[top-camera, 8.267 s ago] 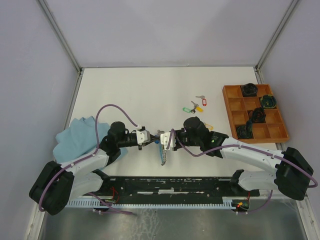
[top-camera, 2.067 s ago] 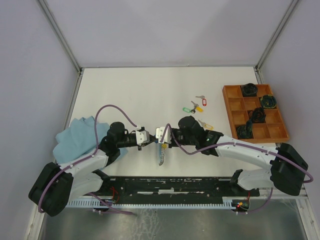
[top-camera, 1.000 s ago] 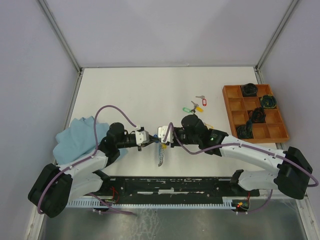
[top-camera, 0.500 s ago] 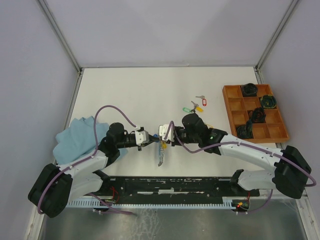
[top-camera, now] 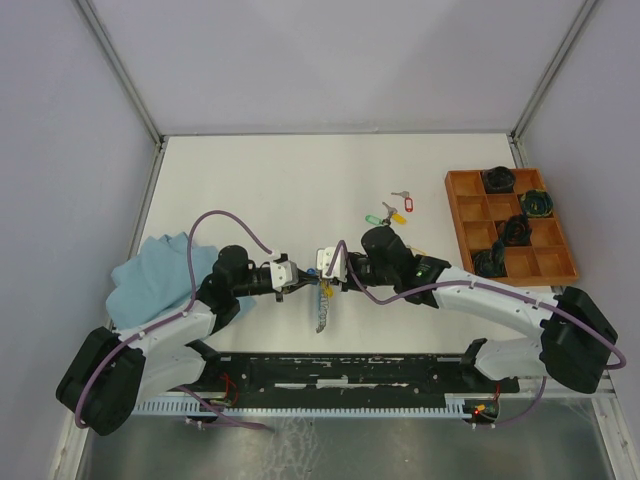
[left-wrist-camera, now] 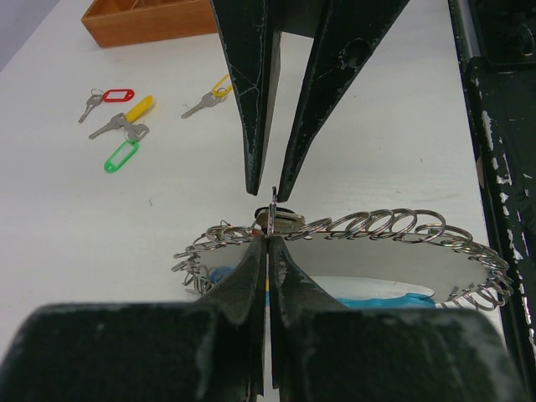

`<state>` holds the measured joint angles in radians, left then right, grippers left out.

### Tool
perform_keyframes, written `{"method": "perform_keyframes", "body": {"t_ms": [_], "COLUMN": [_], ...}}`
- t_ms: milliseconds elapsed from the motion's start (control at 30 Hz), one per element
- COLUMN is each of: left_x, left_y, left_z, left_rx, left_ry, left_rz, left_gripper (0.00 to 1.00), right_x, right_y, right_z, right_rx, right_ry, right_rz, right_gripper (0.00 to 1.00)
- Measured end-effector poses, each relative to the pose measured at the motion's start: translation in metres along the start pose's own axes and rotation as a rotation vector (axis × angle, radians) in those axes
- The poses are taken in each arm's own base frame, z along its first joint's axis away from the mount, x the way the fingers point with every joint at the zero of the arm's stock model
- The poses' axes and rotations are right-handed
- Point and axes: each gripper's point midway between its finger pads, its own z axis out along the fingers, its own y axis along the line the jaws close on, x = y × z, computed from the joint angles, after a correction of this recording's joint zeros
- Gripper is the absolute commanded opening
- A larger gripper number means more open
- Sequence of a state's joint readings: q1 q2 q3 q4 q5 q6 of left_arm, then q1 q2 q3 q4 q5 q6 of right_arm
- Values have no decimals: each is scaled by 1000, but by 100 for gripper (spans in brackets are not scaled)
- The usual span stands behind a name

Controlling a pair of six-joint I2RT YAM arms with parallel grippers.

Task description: Put the keys on the keyring

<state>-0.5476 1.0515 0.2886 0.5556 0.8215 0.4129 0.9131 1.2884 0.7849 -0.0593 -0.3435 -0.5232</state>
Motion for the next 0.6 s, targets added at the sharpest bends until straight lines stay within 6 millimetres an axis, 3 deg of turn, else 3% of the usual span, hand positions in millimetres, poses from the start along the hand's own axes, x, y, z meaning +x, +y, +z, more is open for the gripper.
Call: {"method": "perform_keyframes", "body": {"t_ms": [133,267,600], "left_x": [0,0,1], "left_y": [0,0,-1], "left_z": [0,0,0], "left_rx": [0,0,2], "left_ry": [0,0,4], "left_rz": [0,-1,-4], "left_gripper": [3,3,3], "right_x": [1,2,1], "right_y": [0,1,3], "right_z": [0,1,1], "right_rx": [-1,-5,-16], "right_ry": [3,3,-4], "right_rz": [6,12,40], "right_gripper": [15,1,0]}}
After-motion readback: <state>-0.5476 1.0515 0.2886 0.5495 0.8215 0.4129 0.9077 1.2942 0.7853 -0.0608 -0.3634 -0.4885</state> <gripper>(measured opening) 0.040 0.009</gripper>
